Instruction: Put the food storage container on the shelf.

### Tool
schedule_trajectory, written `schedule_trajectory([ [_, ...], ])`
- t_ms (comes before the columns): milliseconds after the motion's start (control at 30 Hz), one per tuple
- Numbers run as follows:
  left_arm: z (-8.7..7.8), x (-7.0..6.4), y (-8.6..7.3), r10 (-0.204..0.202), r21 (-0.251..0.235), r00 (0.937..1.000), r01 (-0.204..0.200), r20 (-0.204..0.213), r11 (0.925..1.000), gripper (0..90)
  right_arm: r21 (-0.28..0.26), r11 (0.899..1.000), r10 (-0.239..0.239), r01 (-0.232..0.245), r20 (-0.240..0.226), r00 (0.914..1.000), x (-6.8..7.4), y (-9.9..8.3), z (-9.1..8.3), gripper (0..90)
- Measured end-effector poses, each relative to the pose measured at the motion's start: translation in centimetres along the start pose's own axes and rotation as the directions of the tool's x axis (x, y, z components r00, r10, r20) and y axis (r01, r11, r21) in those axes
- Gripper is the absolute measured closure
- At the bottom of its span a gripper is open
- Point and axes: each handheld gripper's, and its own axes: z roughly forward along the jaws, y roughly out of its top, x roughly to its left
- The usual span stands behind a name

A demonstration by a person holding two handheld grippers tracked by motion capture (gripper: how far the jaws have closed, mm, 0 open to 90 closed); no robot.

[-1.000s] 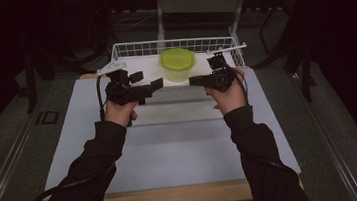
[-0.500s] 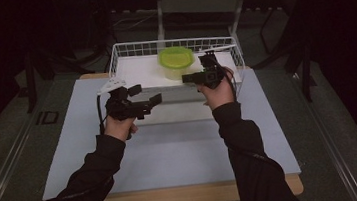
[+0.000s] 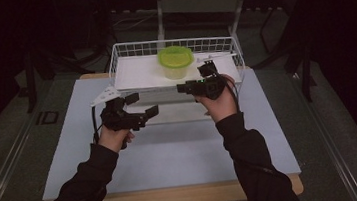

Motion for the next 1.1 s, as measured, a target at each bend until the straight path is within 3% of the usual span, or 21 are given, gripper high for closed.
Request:
schedule_trajectory([
  [167,-0.9,-1.0,-1.1,0.048,-0.002,0.9975,-0.048,0.052,0.9988,2.6,-0.023,0.997,-0.07,0.07,-0.015,0.9974,0.7,-1.4,-0.6,36.1],
  [300,-1.3,-1.3,-2.0,0.044,0.008,0.9959,-0.045,0.079,0.999,2.6,-0.044,0.994,-0.101,0.098,-0.069,0.9925,1.0,-3.2,-1.3,25.3],
  [433,-1.5,-1.5,-3.1,0.051,0.023,0.9949,-0.054,0.087,0.9983,2.6,-0.061,0.991,-0.122,0.117,-0.093,0.9882,1.0,-5.1,-1.8,21.0],
  [600,-1.9,-1.7,-4.3,0.075,0.024,0.9942,-0.077,0.077,0.9967,2.6,-0.065,0.983,-0.173,0.17,-0.056,0.9833,1.0,-8.0,-2.3,20.6],
  [833,-2.1,-2.2,-6.3,0.092,0.095,0.9905,-0.102,0.102,0.9903,2.6,-0.054,0.983,-0.18,0.178,-0.046,0.9825,0.5,-11.2,-2.6,20.7],
  [1100,-2.0,-2.6,-8.7,0.102,0.132,0.9863,-0.119,0.13,0.9841,2.6,-0.029,0.979,-0.2,0.2,-0.016,0.9797,-0.3,-15.5,-3.1,21.0],
])
